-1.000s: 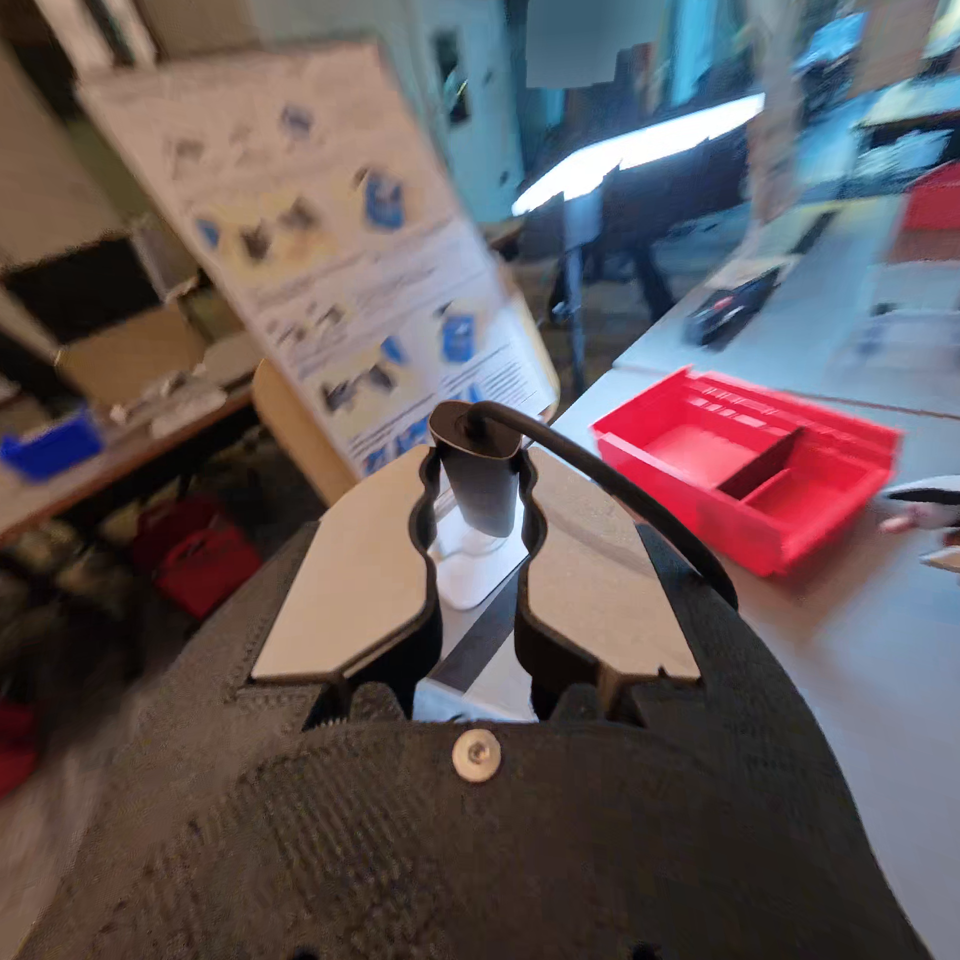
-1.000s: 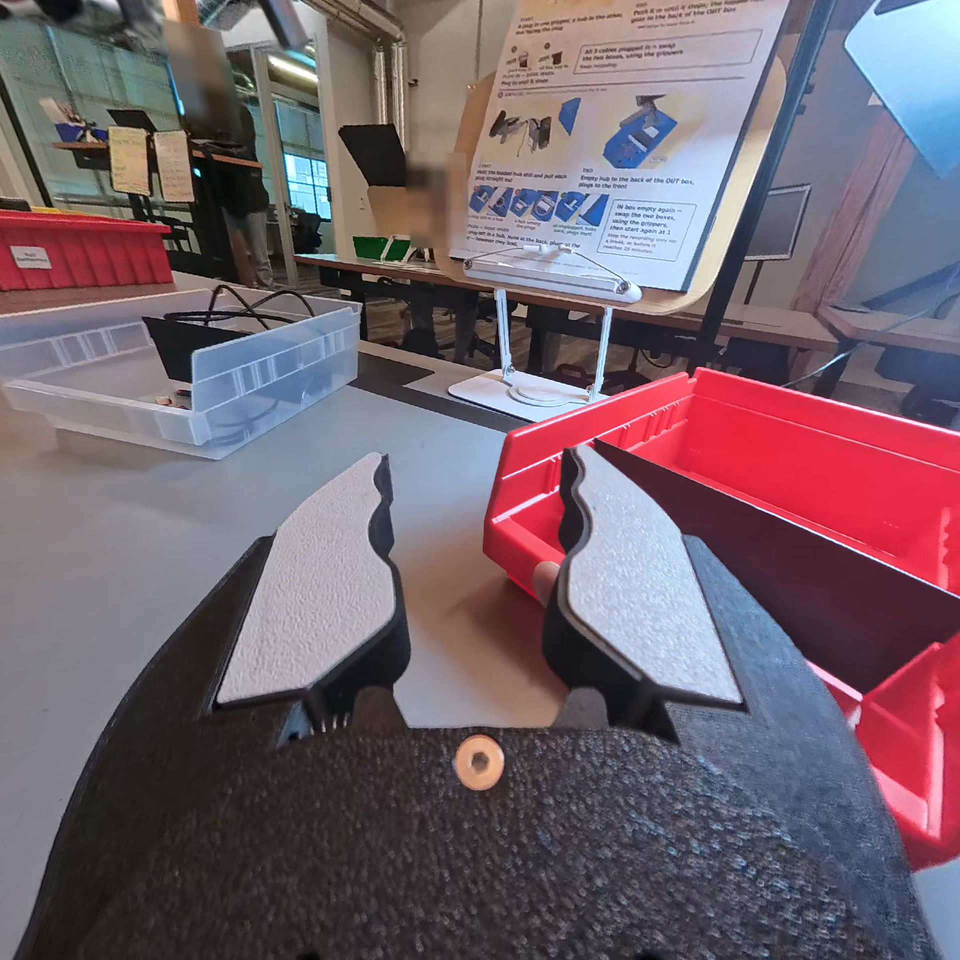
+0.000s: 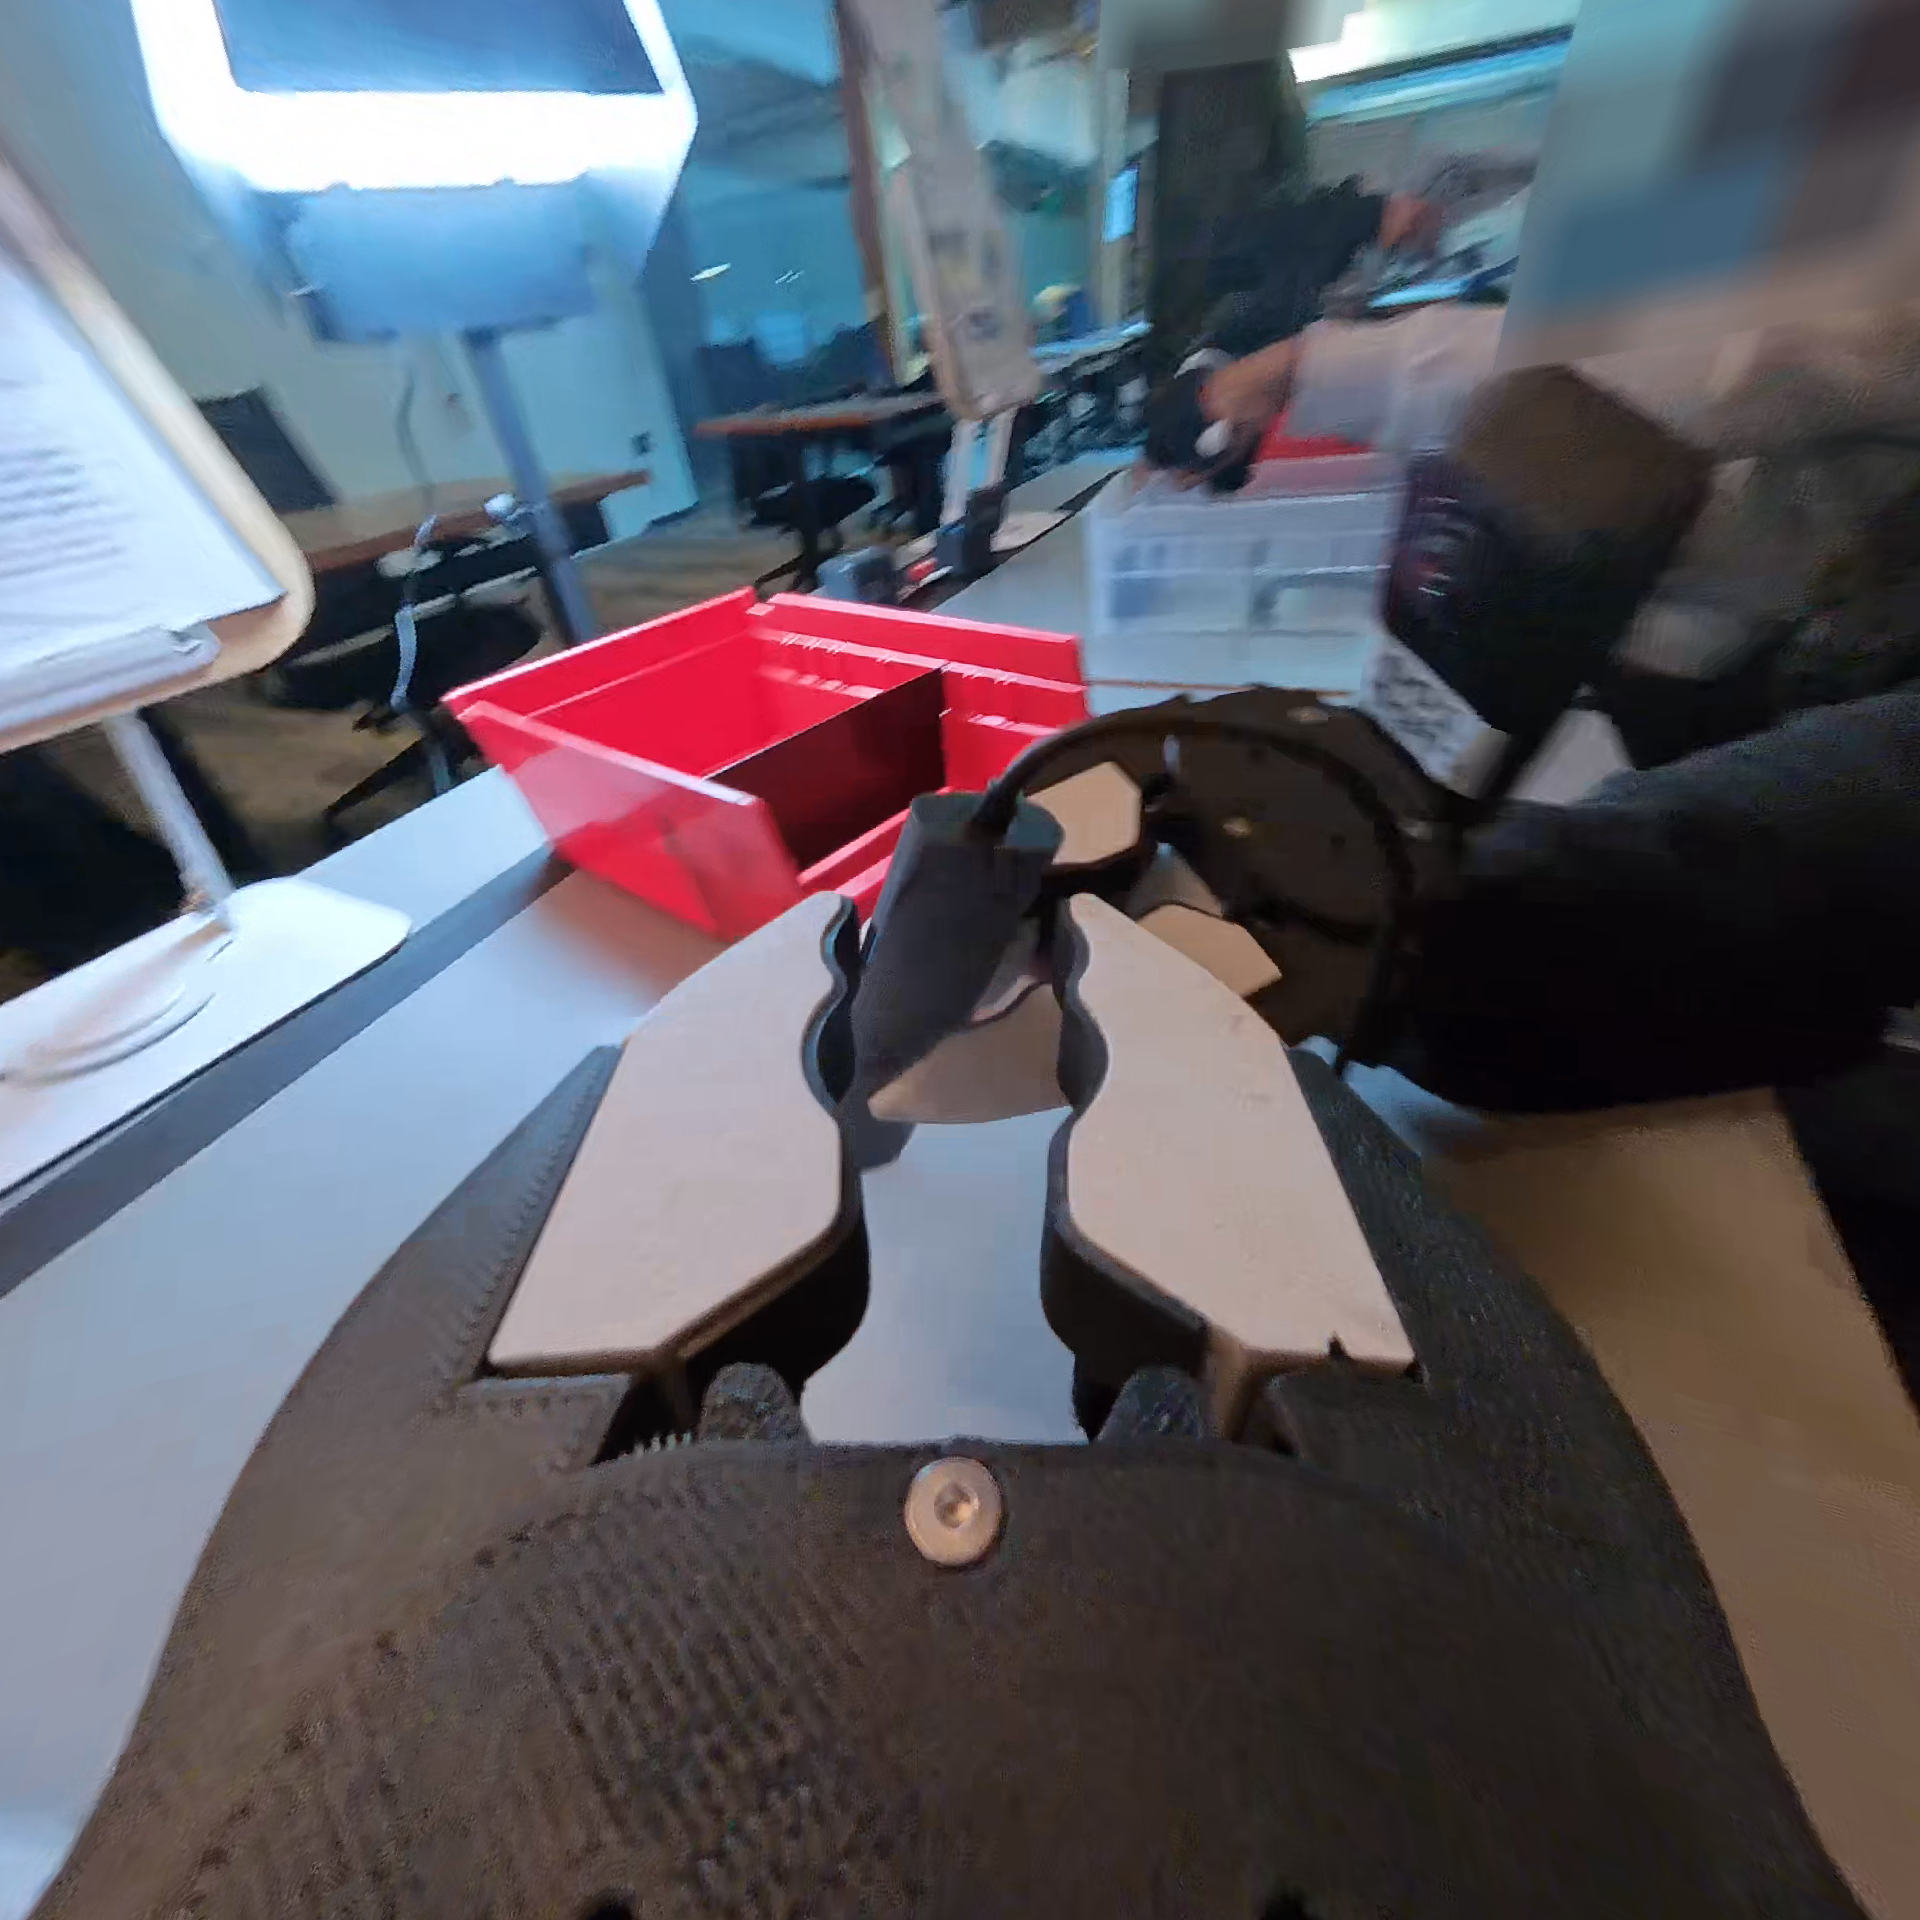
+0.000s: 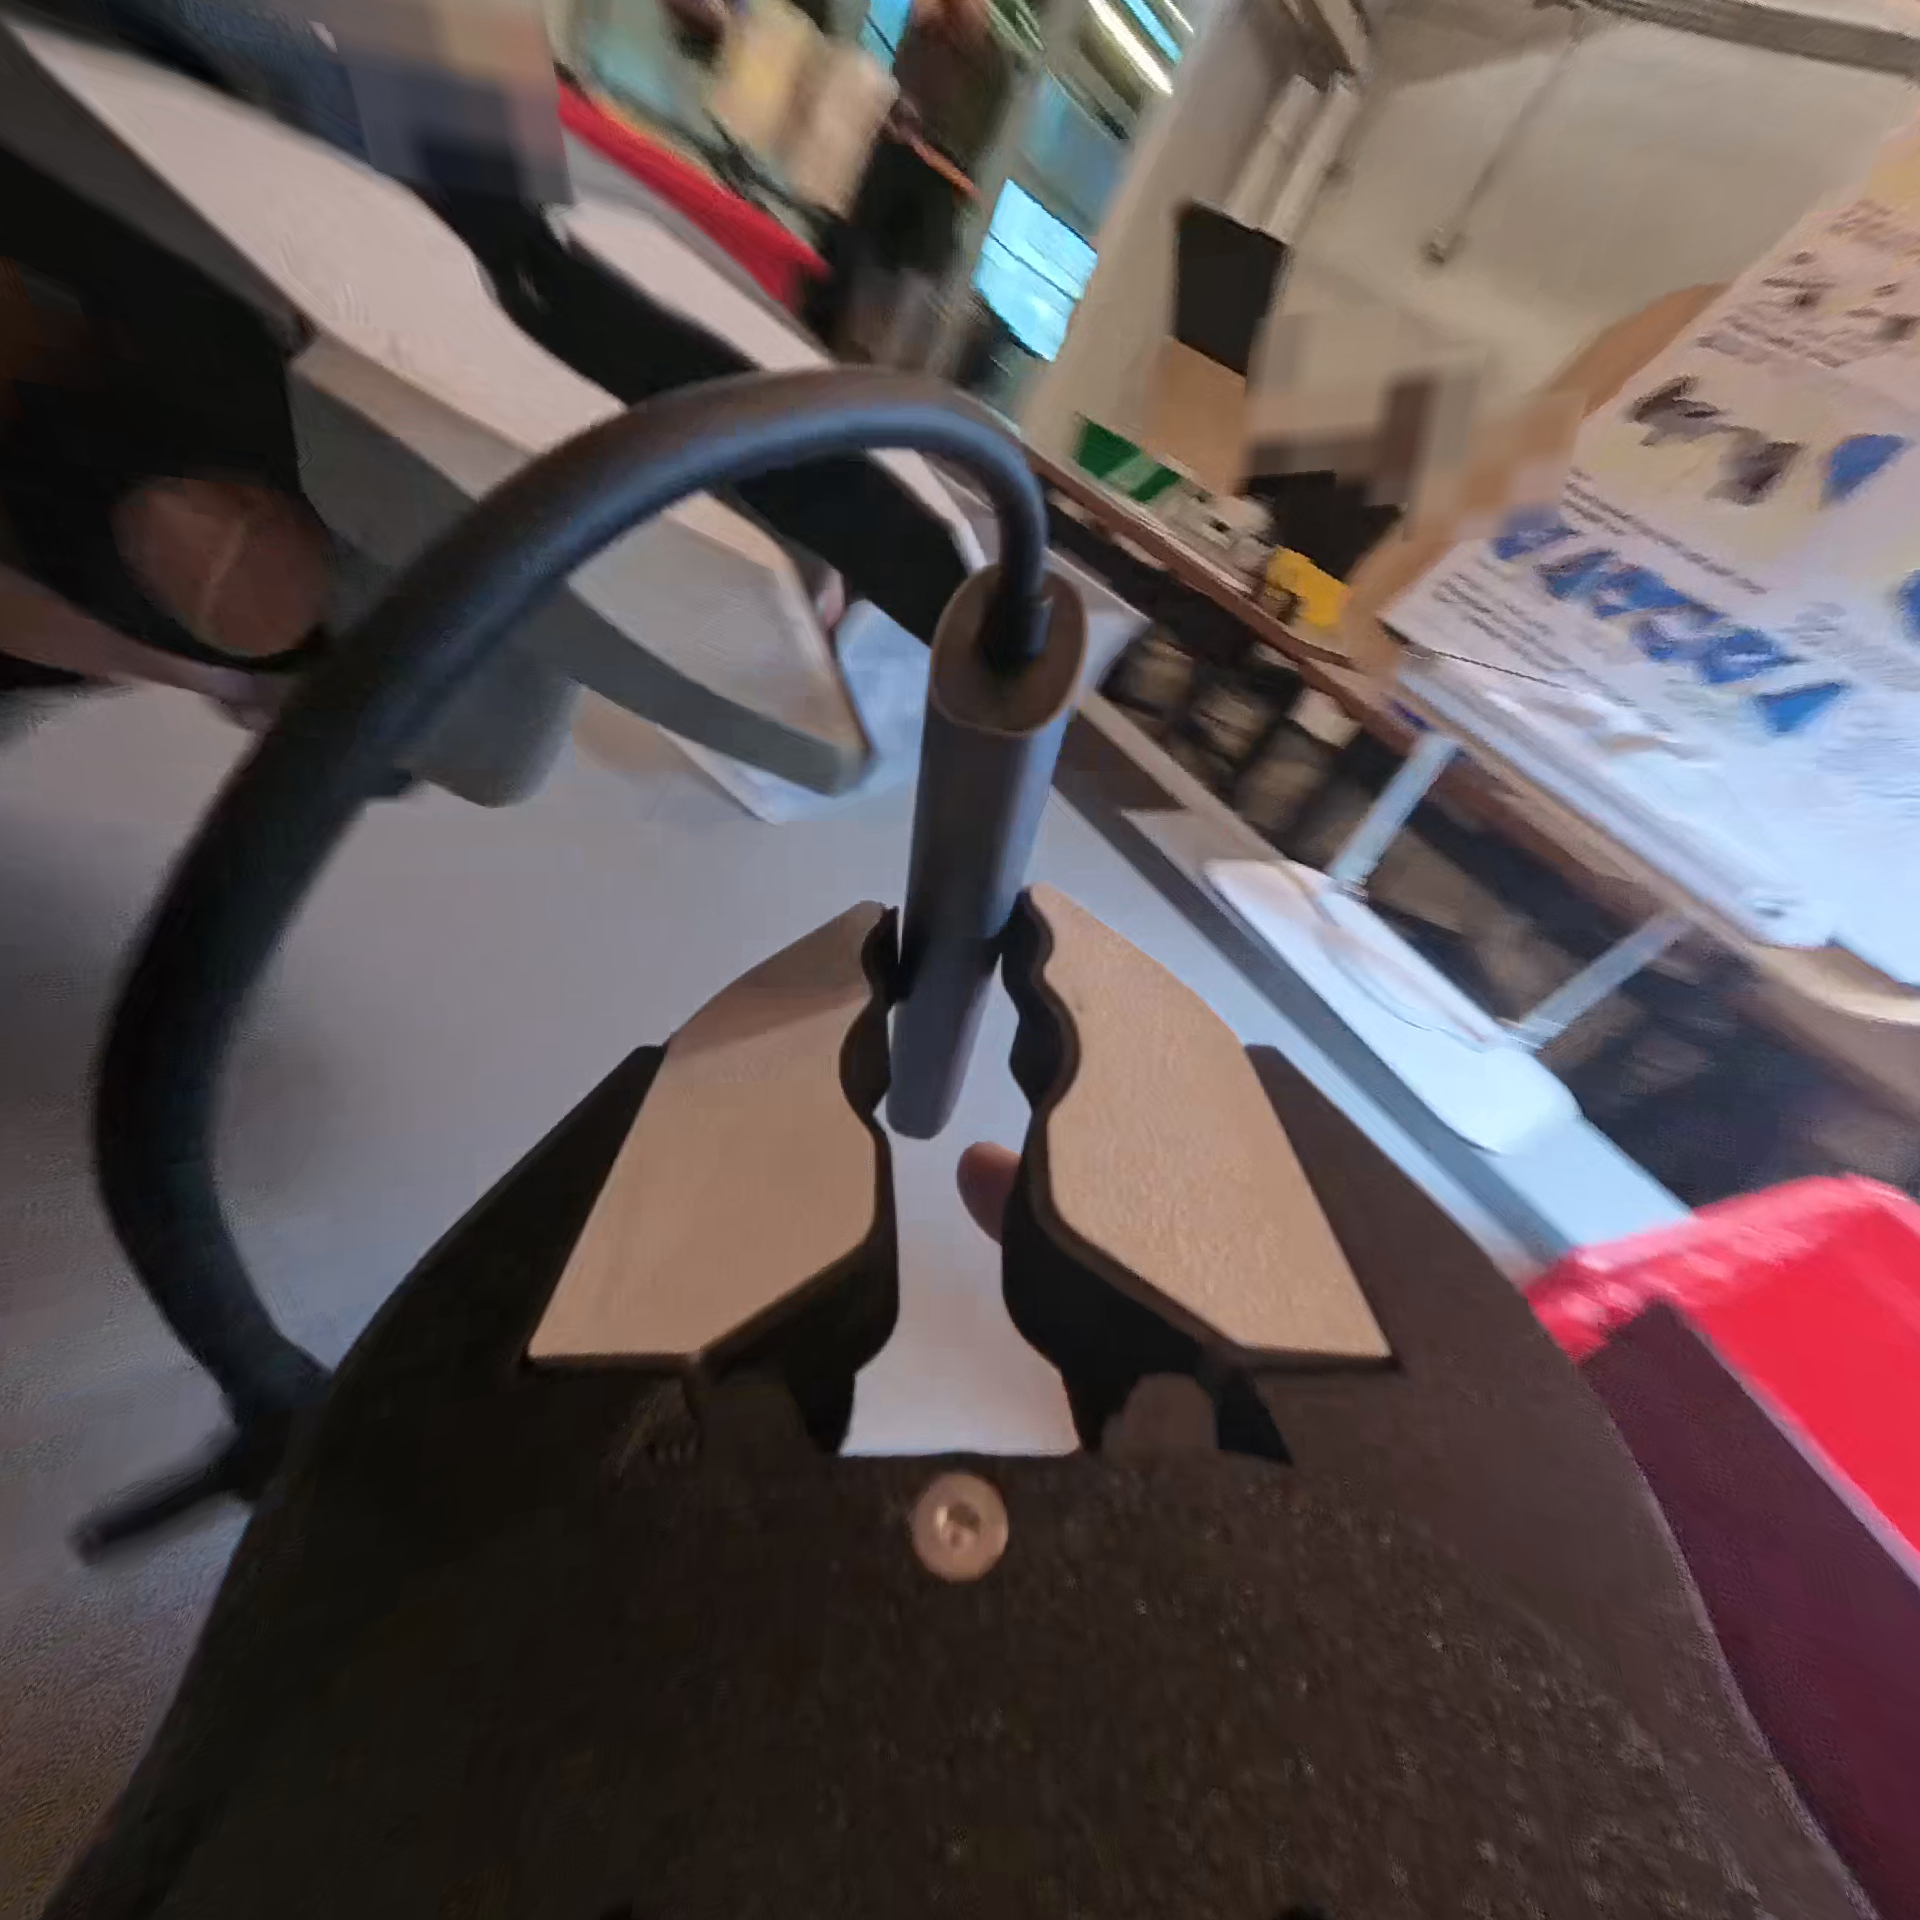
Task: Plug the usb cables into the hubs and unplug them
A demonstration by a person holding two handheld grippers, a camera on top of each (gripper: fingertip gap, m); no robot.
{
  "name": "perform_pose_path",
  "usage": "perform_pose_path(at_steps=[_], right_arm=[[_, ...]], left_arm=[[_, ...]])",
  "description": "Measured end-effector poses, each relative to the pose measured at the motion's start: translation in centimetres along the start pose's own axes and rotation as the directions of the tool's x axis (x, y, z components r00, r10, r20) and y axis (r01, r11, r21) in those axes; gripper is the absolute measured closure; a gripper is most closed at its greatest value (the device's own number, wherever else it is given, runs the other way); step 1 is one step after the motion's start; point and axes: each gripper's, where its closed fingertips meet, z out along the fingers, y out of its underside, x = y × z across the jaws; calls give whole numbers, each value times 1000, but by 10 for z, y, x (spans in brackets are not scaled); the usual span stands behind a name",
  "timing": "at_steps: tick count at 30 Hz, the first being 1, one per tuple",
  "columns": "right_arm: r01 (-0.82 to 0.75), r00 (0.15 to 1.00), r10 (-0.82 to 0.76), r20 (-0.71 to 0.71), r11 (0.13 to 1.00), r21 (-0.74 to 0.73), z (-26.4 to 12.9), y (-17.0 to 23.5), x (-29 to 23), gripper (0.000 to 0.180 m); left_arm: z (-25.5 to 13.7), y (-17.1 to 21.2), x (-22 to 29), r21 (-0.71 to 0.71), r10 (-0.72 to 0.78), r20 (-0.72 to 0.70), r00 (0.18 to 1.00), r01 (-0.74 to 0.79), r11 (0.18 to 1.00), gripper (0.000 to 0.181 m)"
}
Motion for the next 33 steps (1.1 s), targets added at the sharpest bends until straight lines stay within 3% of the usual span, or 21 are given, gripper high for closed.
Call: perform_pose_path(at_steps=[4,7,10,12,17,20,24,28,30,33], right_arm=[[-258,948,216,234,951,169,-23,-25,-5,161],[-329,898,225,377,914,237,-40,-44,-16,161],[-307,874,171,454,920,244,-46,-52,-35,161],[-272,875,137,463,932,238,-46,-51,-43,162],[-161,926,83,369,969,186,-42,-39,-30,156],[-82,967,58,250,993,85,-40,-17,1,149],[-154,984,151,92,988,22,-54,9,60,145],[-287,942,248,225,944,164,-85,-24,70,138],[-194,954,157,253,973,128,-87,-29,54,132],[11,964,7,267,998,-65,-66,4,25,122]], left_arm=[[-13,4,6,15,-33,-173,984,36,999,137],[-14,23,14,-59,-55,-272,961,40,997,130],[-9,34,32,-97,10,-334,943,-45,994,144],[-10,40,42,-119,66,-367,928,-118,986,161],[-20,40,22,-109,234,-298,925,-276,955,163],[-29,36,2,-87,324,-232,917,-351,932,163],[-39,27,-21,-75,362,-151,920,-376,924,163],[-46,27,-38,-92,406,-92,909,-414,906,163],[-45,30,-39,-92,399,-96,912,-407,909,164],[-39,33,-24,-71,378,-164,911,-393,917,164]])
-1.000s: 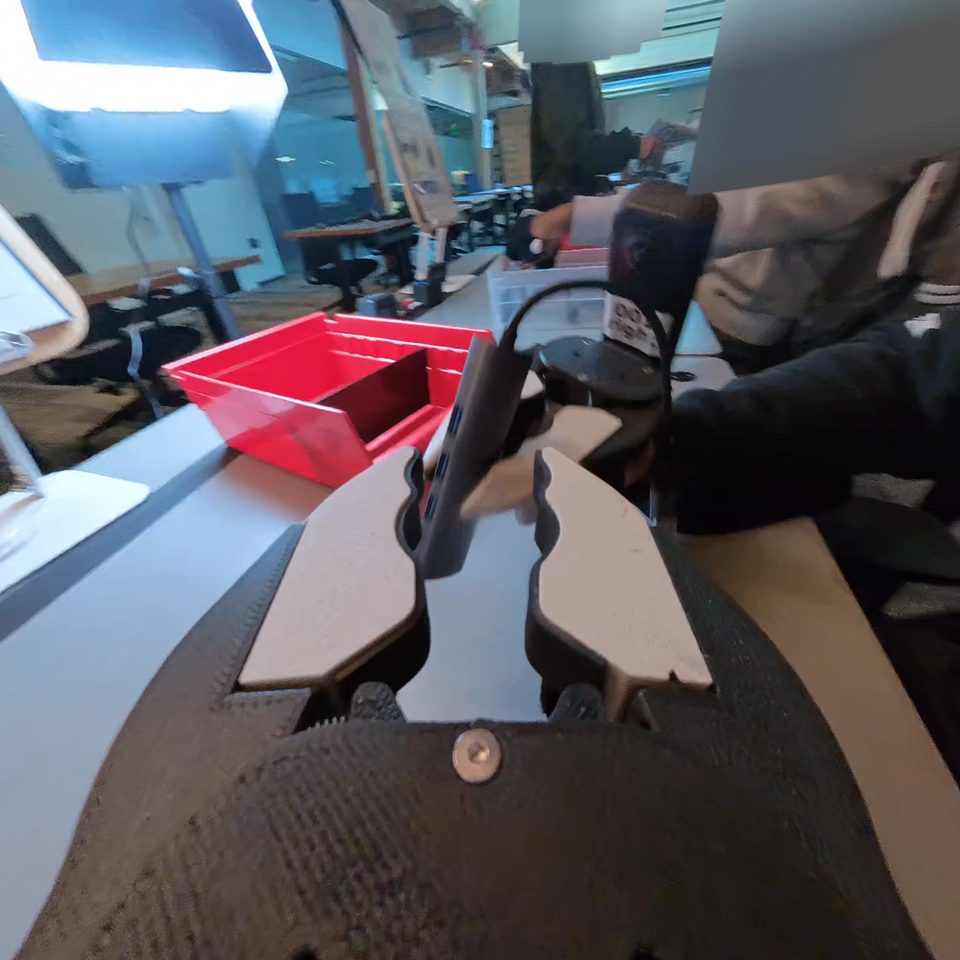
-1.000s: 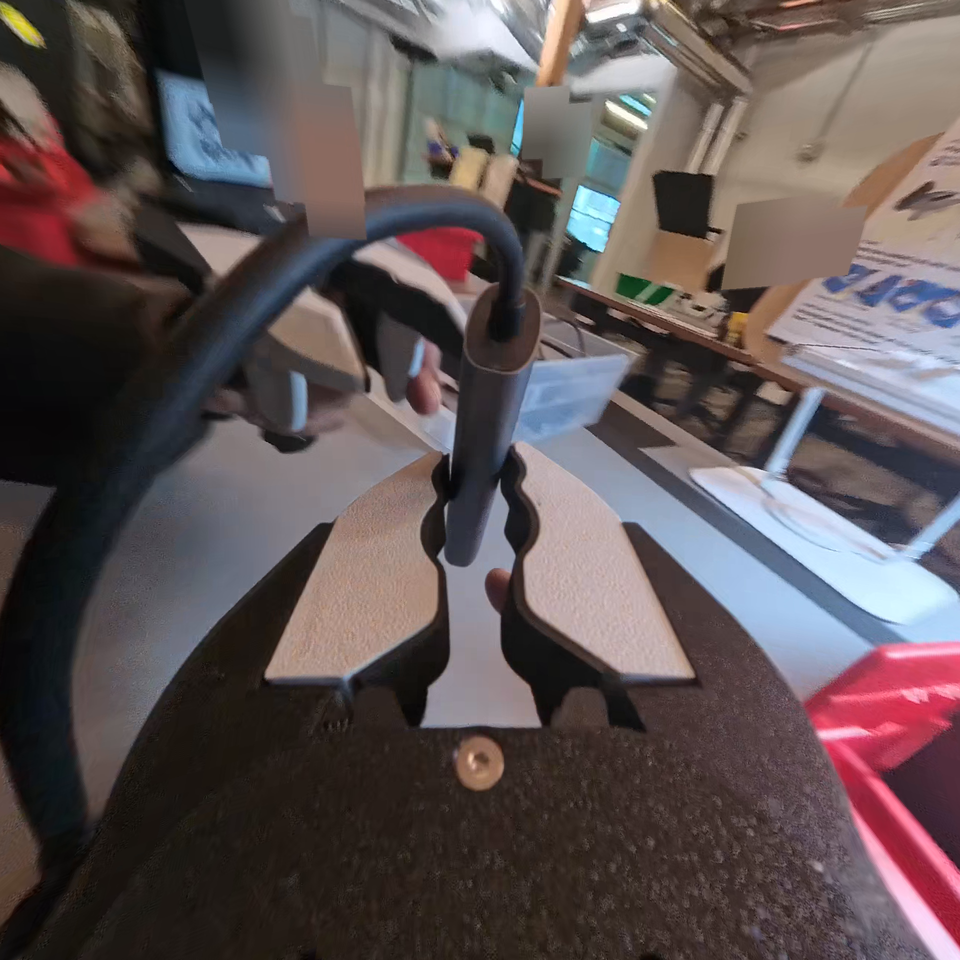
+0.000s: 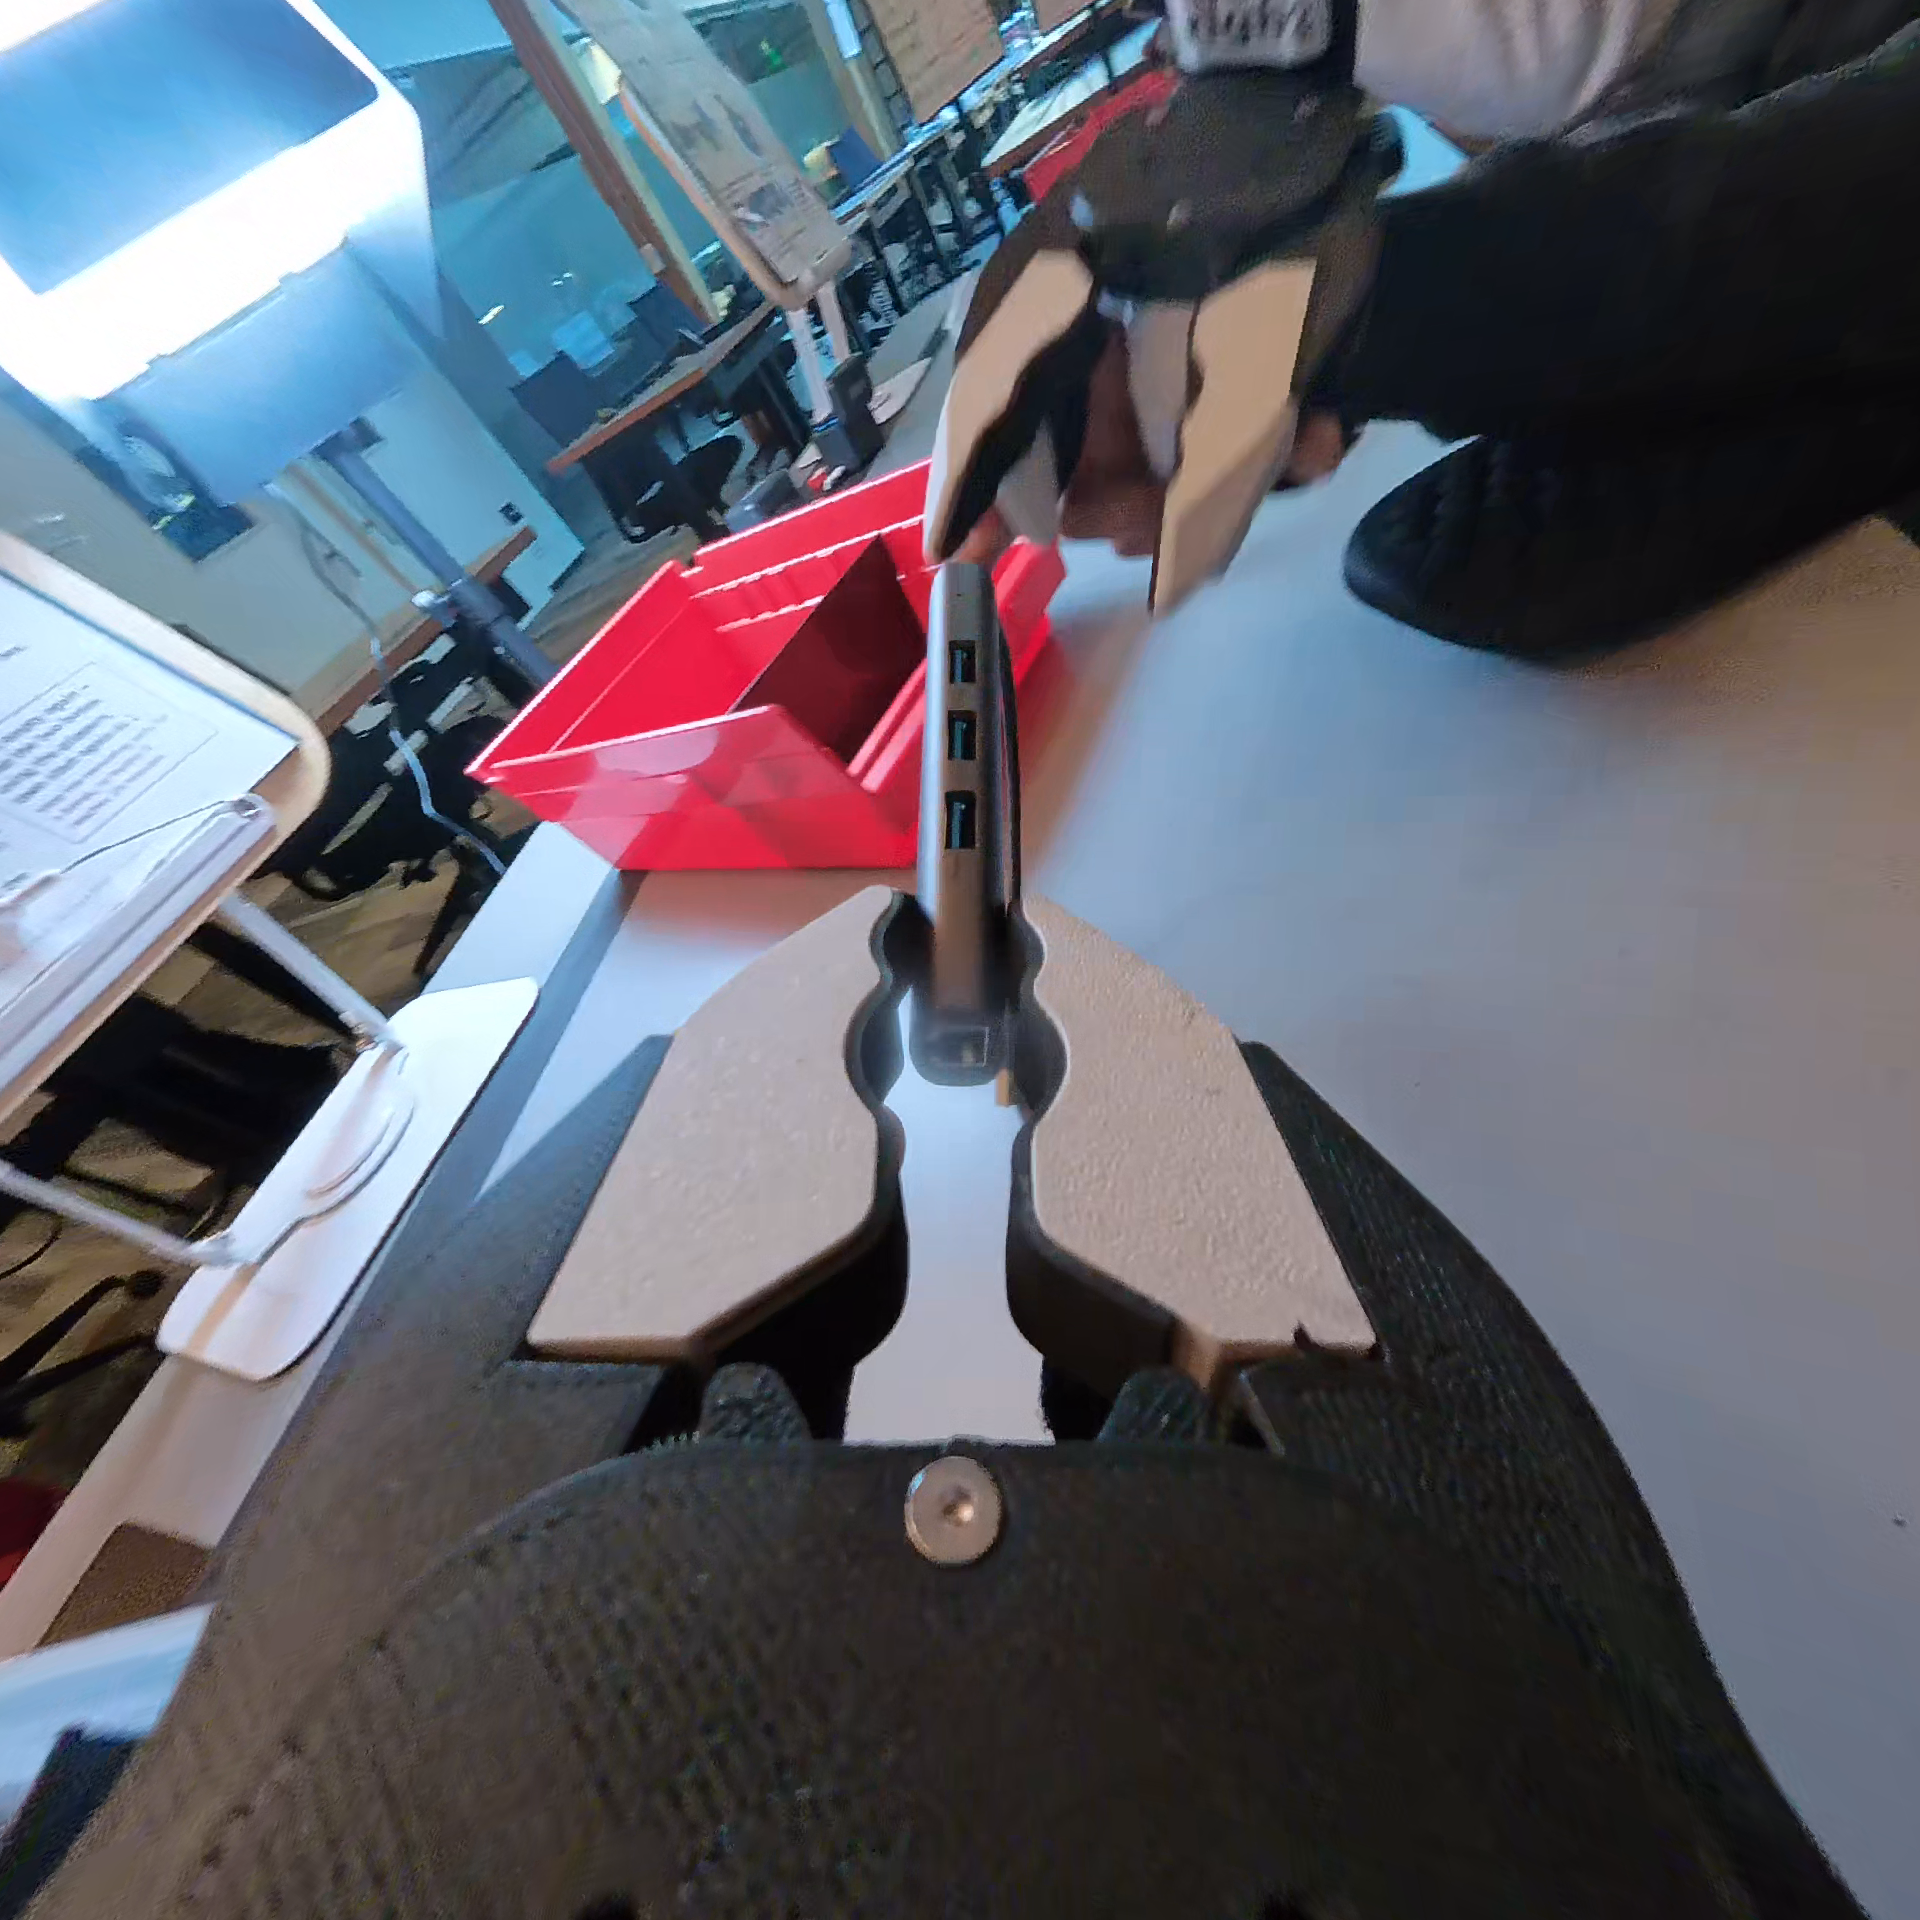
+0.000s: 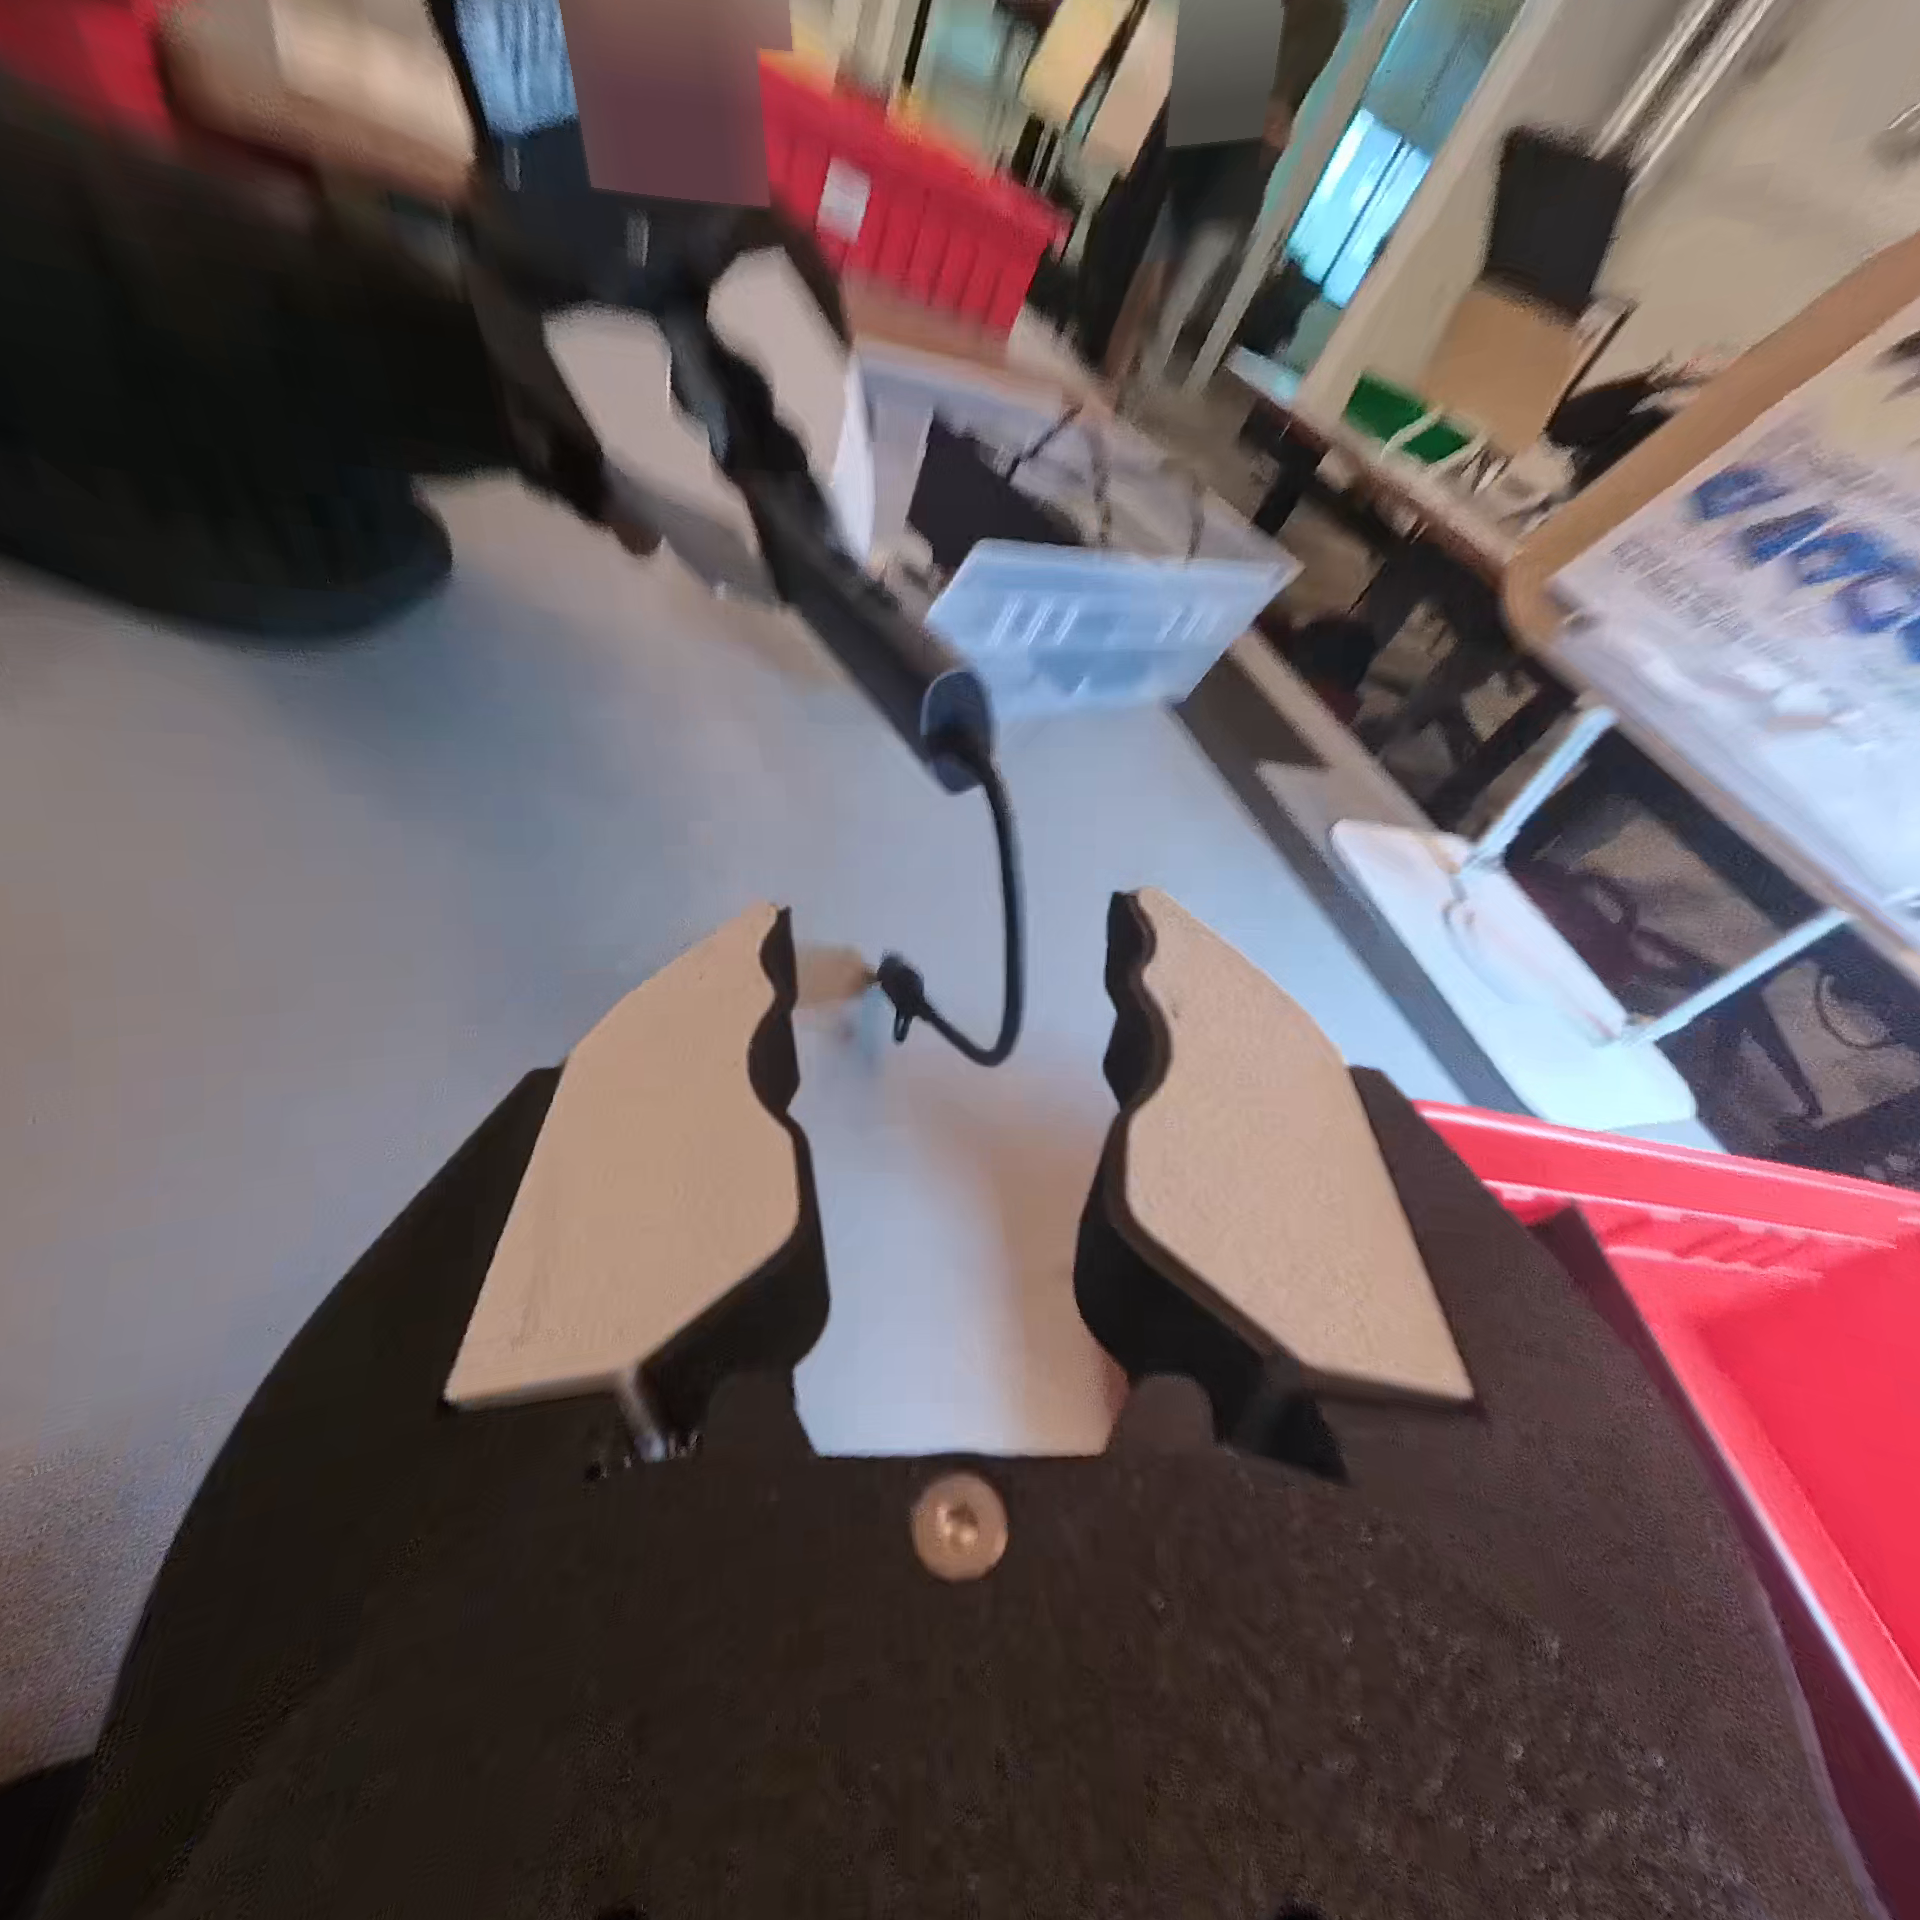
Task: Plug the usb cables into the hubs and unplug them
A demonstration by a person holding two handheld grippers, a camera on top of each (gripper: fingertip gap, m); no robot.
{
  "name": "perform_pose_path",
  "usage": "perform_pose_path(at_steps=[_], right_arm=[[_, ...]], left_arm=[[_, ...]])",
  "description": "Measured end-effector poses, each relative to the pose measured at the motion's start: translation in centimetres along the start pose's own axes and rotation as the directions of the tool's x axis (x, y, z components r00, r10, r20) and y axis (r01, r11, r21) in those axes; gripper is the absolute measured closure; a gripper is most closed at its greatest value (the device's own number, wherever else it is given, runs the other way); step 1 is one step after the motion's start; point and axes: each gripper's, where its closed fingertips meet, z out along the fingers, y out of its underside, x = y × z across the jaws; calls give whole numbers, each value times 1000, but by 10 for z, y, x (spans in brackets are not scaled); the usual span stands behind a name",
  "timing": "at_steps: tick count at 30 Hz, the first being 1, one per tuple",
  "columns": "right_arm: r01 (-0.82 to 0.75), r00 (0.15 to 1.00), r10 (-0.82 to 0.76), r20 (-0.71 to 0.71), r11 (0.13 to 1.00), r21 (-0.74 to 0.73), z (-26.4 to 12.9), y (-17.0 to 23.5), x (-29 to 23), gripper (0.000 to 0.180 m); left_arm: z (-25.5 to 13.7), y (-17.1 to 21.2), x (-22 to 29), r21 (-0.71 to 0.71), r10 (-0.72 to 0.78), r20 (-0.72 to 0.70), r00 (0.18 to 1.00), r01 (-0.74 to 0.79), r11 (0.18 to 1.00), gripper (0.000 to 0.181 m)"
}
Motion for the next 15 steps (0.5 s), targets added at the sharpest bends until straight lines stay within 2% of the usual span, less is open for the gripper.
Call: perform_pose_path(at_steps=[4,7,10,15], right_arm=[[53,998,-50,46,995,-83,30,25,-19,121],[32,992,-36,118,999,39,37,6,-39,130],[28,986,-50,156,990,138,40,-18,-57,135],[84,990,-100,104,986,145,48,-29,-68,142]], left_arm=[[7,-21,22,74,-25,-92,995,32,997,164],[7,-37,36,140,-69,-154,986,91,986,164],[13,-36,43,142,-77,-183,980,104,984,164],[21,-15,51,57,-76,-225,971,91,994,164]])
